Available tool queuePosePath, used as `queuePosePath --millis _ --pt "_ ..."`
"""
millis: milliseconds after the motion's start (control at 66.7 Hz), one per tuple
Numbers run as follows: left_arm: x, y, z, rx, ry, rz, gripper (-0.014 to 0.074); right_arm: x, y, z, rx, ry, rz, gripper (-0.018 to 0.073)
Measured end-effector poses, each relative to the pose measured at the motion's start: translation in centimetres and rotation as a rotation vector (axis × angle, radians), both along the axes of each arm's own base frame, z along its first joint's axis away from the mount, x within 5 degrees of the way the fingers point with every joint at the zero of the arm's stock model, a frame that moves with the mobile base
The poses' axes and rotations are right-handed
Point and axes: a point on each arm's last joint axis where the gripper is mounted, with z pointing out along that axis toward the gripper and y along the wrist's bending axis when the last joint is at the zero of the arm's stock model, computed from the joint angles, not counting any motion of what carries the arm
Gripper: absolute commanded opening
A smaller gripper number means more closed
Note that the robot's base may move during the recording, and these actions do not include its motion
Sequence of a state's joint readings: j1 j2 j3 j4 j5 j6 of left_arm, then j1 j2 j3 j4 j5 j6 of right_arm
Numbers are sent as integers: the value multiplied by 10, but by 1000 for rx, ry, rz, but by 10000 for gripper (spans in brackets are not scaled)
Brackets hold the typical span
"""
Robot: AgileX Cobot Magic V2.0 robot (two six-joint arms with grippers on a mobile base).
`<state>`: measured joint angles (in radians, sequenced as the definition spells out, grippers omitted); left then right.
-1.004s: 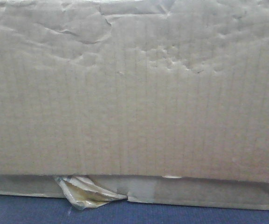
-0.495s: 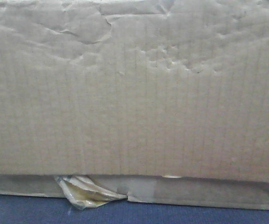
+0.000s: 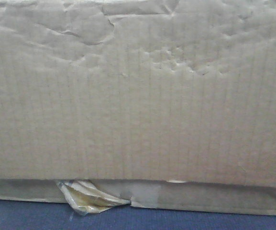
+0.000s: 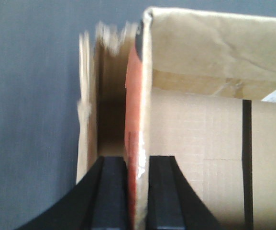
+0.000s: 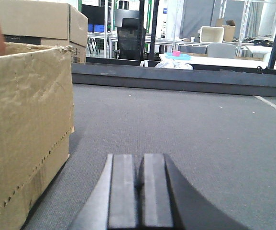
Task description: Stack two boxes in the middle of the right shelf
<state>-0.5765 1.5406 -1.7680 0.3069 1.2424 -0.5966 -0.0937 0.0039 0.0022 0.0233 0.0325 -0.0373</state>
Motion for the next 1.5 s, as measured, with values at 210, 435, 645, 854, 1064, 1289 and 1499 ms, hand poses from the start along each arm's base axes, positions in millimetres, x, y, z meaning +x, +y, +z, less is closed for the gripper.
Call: queuePosePath --millis 210,435,645,854,1064,1289,1499 --pt "-1 -4 -38 10 132 22 -111 0 0 0 0 0 0 -169" --pt "1 -8 -46 -22 137 17 -111 0 0 0 0 0 0 -169" --pt "7 -16 -57 -10 157 3 -111 0 0 0 0 0 0 -169" --pt "13 -32 -72 12 182 -26 -111 0 0 0 0 0 0 -169" --pt "17 -35 -74 9 160 -34 -110 0 0 0 0 0 0 -169" --pt "17 -35 -74 1 155 -37 109 0 0 0 0 0 0 -169" --pt "17 -36 -74 -7 154 -40 353 0 0 0 0 0 0 -169"
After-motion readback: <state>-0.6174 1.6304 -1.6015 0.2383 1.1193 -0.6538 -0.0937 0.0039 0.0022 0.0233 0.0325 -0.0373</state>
